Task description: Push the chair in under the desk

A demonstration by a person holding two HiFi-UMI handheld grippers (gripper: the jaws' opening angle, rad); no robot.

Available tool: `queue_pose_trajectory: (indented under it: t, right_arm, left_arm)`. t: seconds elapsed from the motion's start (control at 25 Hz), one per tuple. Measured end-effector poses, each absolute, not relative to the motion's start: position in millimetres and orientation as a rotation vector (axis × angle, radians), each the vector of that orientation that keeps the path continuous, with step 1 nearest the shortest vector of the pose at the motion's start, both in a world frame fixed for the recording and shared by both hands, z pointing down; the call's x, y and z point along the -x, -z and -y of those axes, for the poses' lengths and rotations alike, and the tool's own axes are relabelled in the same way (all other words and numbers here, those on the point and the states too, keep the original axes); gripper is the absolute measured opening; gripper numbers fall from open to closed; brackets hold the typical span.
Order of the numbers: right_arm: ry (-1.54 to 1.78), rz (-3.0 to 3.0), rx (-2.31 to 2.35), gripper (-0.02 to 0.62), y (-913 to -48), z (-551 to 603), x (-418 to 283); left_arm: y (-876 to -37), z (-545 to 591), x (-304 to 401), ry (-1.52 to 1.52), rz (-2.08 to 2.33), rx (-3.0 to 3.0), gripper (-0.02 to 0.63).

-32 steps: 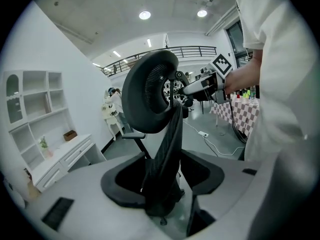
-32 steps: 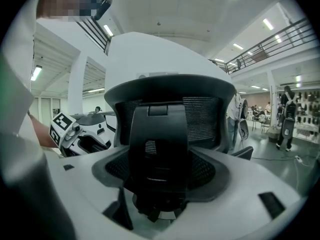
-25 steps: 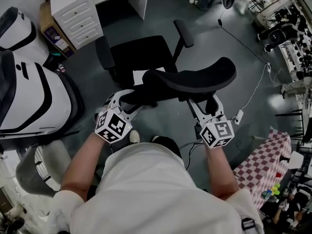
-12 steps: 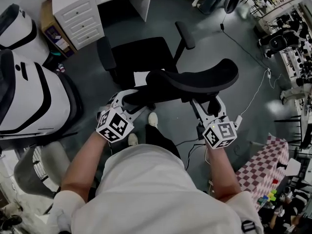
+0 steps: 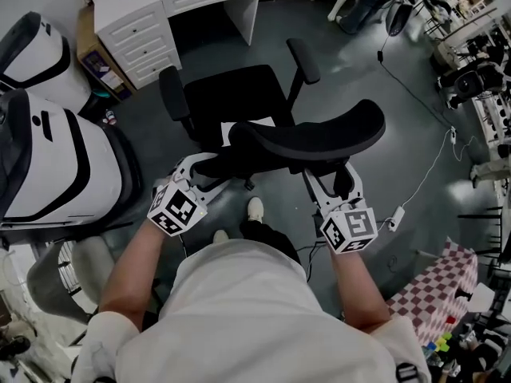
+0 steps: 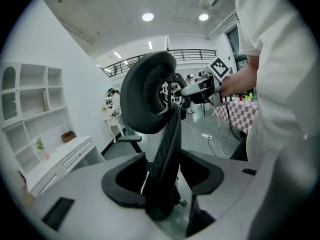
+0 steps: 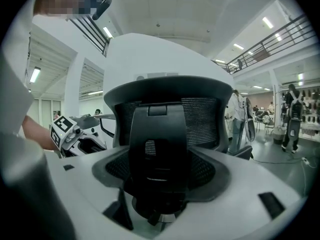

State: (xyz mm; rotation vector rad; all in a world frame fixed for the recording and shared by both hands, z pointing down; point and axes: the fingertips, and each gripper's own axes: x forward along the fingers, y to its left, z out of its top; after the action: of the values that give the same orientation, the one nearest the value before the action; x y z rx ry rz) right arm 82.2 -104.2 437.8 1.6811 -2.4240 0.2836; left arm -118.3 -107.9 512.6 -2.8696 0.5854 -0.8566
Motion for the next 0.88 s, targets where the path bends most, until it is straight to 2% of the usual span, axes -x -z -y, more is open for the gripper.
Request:
queue_pose_trajectory:
  t: [0.88]
  right_arm:
    - [-0.271, 2.482, -1.542, 0.325, -436.6, 229.1, -99.9]
  left_arm:
    - [-514.9, 222.5, 97.0, 0.887, -0.668, 2.908, 0.215]
